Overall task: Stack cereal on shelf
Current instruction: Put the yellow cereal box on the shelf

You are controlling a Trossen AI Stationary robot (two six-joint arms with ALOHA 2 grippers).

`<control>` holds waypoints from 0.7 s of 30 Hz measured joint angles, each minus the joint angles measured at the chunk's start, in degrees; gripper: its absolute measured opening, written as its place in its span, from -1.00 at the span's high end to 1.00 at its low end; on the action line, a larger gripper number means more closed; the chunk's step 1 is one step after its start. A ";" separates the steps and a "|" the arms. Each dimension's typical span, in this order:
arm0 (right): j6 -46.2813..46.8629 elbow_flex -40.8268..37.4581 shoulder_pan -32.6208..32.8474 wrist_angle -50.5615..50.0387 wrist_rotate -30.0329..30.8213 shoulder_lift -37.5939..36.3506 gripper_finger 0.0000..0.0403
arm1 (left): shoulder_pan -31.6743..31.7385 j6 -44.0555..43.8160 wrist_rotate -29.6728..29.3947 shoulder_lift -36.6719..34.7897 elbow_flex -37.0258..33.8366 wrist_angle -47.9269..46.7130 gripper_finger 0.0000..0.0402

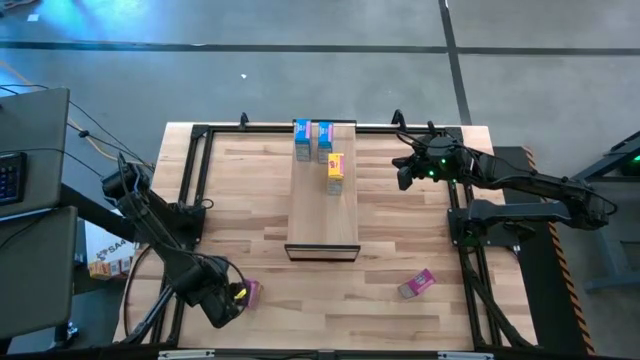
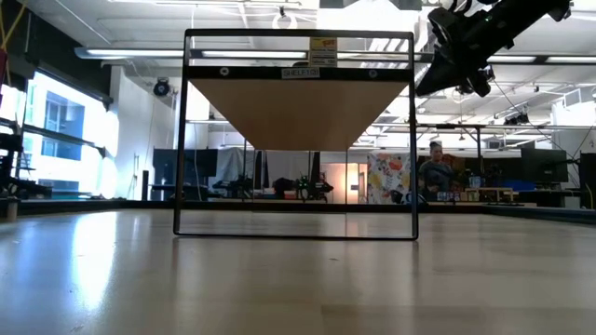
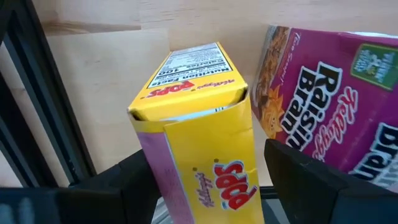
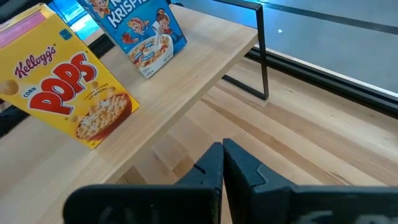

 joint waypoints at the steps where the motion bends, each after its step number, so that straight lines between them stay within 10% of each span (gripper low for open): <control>1: 0.00 0.00 0.01 -0.02 0.00 0.00 1.00 | 0.00 -0.02 0.10 0.17 0.00 0.00 -0.30; 21: 0.02 0.00 0.00 0.02 1.16 0.00 1.00 | -0.11 0.56 0.20 -9.87 0.00 -9.92 0.29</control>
